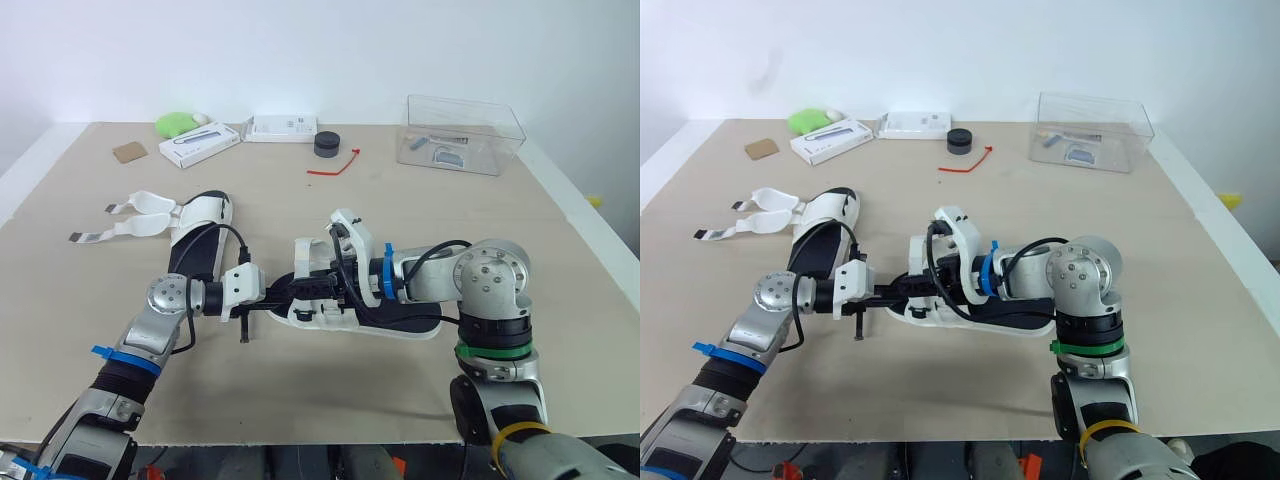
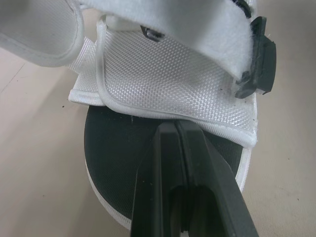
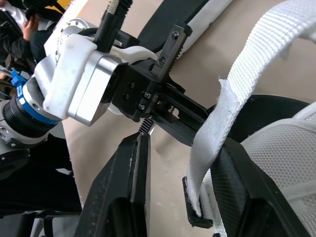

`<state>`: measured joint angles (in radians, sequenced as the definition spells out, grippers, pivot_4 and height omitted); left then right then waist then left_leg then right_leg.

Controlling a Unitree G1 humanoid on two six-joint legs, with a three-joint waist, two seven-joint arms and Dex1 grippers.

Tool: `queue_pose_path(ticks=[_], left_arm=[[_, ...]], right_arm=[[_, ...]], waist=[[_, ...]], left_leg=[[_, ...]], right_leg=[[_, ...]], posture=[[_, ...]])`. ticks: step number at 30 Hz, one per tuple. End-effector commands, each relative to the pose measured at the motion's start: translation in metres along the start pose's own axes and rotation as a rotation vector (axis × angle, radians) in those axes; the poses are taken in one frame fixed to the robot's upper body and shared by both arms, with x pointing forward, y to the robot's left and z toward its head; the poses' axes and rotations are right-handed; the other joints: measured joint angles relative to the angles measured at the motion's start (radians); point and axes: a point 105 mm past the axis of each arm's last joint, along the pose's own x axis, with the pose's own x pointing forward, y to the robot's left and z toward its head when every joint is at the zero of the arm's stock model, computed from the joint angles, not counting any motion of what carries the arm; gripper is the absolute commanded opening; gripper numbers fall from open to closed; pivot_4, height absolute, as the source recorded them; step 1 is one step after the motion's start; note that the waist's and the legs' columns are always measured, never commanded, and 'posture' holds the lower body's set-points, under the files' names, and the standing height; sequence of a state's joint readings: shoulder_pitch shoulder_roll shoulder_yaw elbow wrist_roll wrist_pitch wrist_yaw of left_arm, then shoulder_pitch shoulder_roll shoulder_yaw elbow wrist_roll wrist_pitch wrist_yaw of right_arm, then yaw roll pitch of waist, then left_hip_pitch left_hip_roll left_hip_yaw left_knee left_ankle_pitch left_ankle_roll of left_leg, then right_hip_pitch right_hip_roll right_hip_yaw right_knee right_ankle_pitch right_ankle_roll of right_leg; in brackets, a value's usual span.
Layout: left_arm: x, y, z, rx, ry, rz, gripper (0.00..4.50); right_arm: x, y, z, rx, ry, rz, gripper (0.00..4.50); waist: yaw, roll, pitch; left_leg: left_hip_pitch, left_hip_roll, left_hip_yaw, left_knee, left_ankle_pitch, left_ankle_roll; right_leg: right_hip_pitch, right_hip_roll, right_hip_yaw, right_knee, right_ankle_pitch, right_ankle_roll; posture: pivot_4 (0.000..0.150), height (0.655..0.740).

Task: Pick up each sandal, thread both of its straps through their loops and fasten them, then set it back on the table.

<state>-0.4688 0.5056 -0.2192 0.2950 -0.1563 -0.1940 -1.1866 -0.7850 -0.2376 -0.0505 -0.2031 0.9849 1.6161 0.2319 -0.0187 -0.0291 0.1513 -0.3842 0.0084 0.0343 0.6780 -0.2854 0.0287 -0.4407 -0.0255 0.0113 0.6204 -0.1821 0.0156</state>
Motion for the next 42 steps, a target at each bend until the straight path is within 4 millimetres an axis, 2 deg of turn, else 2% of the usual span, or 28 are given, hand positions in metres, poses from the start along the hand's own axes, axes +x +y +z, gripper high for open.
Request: queue_pose_path(ticks=[1,3,10,16,22,25,26,27,28,29,30,31,34,38,42], left_arm=[[0.002,-0.016,-0.025,-0.061,0.102,-0.056,0.00],[0.002,-0.016,-0.025,-0.061,0.103,-0.055,0.00],[0.001,-0.016,-0.026,-0.062,0.106,-0.052,0.00],[0.003,-0.018,-0.027,-0.067,0.102,-0.052,0.00],[0.004,-0.019,-0.027,-0.070,0.099,-0.053,0.00],[0.004,-0.019,-0.027,-0.070,0.100,-0.054,0.00],[0.004,-0.018,-0.027,-0.070,0.101,-0.055,0.00],[0.004,-0.018,-0.027,-0.070,0.102,-0.056,0.00],[0.004,-0.018,-0.027,-0.070,0.102,-0.057,0.00],[0.004,-0.018,-0.027,-0.070,0.103,-0.058,0.00],[0.004,-0.018,-0.027,-0.069,0.103,-0.060,0.00],[0.003,-0.019,-0.027,-0.069,0.104,-0.061,0.00],[0.003,-0.018,-0.027,-0.068,0.105,-0.062,0.00],[0.003,-0.015,-0.026,-0.066,0.103,-0.058,0.00],[0.003,-0.011,-0.024,-0.063,0.098,-0.055,0.00]], right_arm=[[-0.004,0.002,0.002,-0.007,-0.024,0.003,0.77],[-0.003,-0.001,-0.002,-0.008,-0.011,-0.014,0.06],[0.000,-0.002,-0.016,-0.038,0.044,-0.042,0.06],[0.006,0.007,-0.032,-0.123,0.096,-0.036,0.06],[0.007,0.009,-0.036,-0.172,0.100,-0.045,0.06],[0.003,0.012,-0.031,-0.209,0.086,-0.039,0.79],[0.001,0.012,-0.026,-0.228,0.071,-0.044,0.90],[-0.004,0.012,-0.018,-0.243,0.042,-0.048,1.51],[-0.011,0.014,-0.008,-0.261,0.006,-0.046,1.90],[-0.016,0.015,-0.001,-0.273,-0.018,-0.043,1.90],[-0.024,0.018,0.006,-0.284,-0.045,-0.025,2.62],[-0.031,0.022,0.010,-0.291,-0.062,0.000,2.75],[-0.050,0.040,0.004,-0.268,-0.055,0.148,4.04],[-0.049,0.044,-0.039,-0.215,0.065,0.201,4.04],[-0.040,0.025,-0.060,-0.135,0.093,0.109,4.04]], waist=[[0.000,0.000,0.000],[0.000,0.000,0.000],[0.000,0.000,0.000],[-0.001,0.000,0.000],[0.000,0.000,-0.001],[0.000,0.000,-0.001],[0.000,0.000,-0.001],[0.000,0.000,-0.001],[0.000,0.000,-0.001],[0.000,0.000,-0.001],[0.000,0.001,-0.001],[0.000,0.001,-0.001],[0.000,0.000,-0.001],[0.001,0.000,-0.001],[0.000,0.000,-0.002]], left_leg=[[0.000,0.000,0.000,0.000,0.000,0.000],[0.000,0.000,0.000,0.000,0.000,0.000],[0.000,0.000,0.000,0.000,0.000,0.000],[0.000,0.000,0.000,0.000,0.000,0.000],[0.001,0.000,0.000,0.000,0.000,0.000],[0.001,0.000,0.000,0.000,0.000,0.000],[0.001,0.000,0.000,0.000,0.000,0.000],[0.001,0.000,0.000,0.000,0.000,0.000],[0.001,0.000,0.000,0.000,0.000,0.000],[0.001,0.000,0.000,0.000,0.000,0.000],[0.001,0.000,0.000,0.000,0.000,0.000],[0.001,0.000,0.000,0.001,0.000,0.000],[0.000,0.000,0.000,0.001,0.000,0.000],[0.000,0.000,-0.002,0.001,0.000,0.000],[0.001,0.000,-0.005,0.001,0.000,0.000]], right_leg=[[0.000,0.000,0.000,0.000,0.000,0.000],[0.000,0.000,0.000,0.000,0.000,0.000],[0.000,0.000,0.000,0.000,0.000,0.000],[0.000,0.001,0.000,0.000,0.000,0.000],[0.001,0.001,-0.001,0.000,0.000,0.000],[0.001,0.001,-0.001,0.000,0.000,0.000],[0.001,0.001,-0.001,0.000,0.000,0.000],[0.001,0.001,-0.001,0.000,0.000,0.000],[0.001,0.001,-0.002,0.000,0.000,0.000],[0.001,0.001,-0.002,0.000,0.000,0.000],[0.001,0.001,-0.002,0.000,0.000,0.000],[0.000,0.001,-0.002,0.000,0.000,0.000],[0.001,0.001,-0.003,0.000,0.000,0.001],[0.001,0.000,-0.002,0.000,0.000,0.000],[0.003,-0.002,-0.004,0.000,-0.001,-0.001]], posture=[[0.150,0.7400],[0.150,0.7400],[0.150,0.7400],[0.150,0.7400],[0.150,0.7400],[0.150,0.7400],[0.150,0.7400],[0.150,0.7400],[0.150,0.7400],[0.150,0.7400],[0.150,0.7400],[0.150,0.7400],[0.150,0.7400],[0.150,0.7400],[0.150,0.7400]])
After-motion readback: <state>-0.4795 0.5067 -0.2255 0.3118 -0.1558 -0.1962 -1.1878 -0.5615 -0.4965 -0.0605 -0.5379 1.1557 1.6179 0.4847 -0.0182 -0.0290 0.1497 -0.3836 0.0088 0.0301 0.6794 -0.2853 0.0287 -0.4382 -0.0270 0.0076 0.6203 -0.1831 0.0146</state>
